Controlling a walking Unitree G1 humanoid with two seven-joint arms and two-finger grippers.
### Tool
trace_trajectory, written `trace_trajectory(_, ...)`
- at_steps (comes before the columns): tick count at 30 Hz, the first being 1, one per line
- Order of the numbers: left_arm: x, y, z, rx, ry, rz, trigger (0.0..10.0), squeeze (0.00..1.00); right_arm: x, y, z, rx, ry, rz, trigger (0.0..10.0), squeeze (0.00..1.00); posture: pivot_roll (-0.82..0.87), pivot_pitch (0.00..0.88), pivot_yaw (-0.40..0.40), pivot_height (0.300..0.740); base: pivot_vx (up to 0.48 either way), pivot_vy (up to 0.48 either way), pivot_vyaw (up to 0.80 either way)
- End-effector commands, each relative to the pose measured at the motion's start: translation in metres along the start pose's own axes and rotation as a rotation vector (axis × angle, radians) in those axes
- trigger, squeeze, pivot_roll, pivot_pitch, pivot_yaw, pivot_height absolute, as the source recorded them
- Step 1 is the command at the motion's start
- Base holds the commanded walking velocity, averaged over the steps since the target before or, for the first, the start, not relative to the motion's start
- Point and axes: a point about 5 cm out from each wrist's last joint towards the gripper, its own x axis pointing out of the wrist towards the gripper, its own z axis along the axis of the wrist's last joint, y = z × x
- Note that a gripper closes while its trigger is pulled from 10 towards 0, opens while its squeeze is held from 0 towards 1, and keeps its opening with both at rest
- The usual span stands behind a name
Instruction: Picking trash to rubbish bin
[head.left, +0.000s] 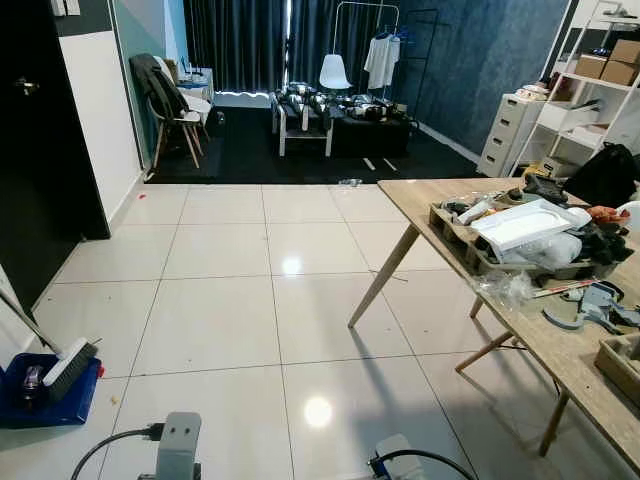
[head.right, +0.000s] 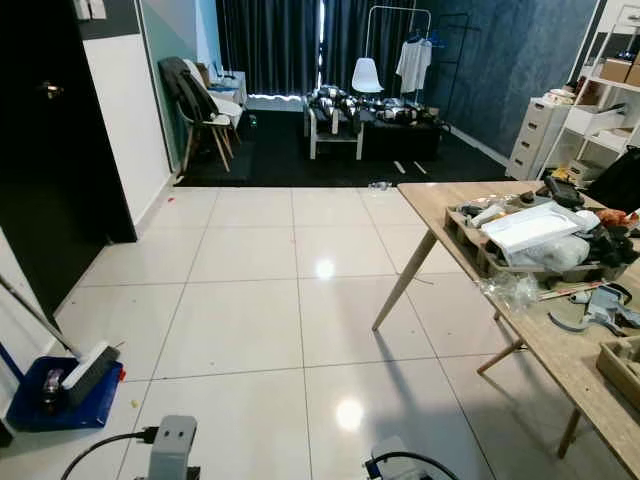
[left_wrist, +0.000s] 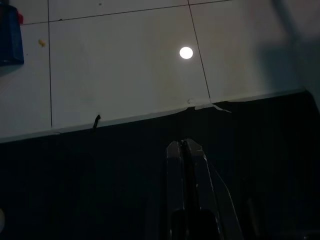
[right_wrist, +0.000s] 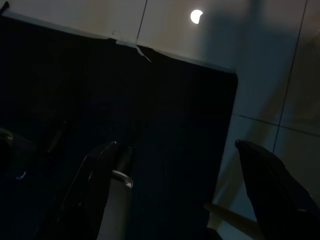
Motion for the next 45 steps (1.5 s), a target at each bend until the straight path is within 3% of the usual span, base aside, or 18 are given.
trace_trajectory(1,0.0007,-0.0027,-0.0013,0.018,0.02,-0.011,10.0,0.0,-0.0009,-0.0017,-0.0064,0.028,0.033,-0.003,10.0,0.0,0.01,0.0,-0.034,0.74,0.0,0.0,-0.8)
trace_trajectory(45,-0.002,-0.0018,-0.0088,0.061,0.048,-0.036,10.0,0.0,-0.0008,0.0042,-0.0106,0.116,0.047,-0.034,10.0,0.0,0.01,0.0,-0.002,0.74,0.0,0.0,-0.8)
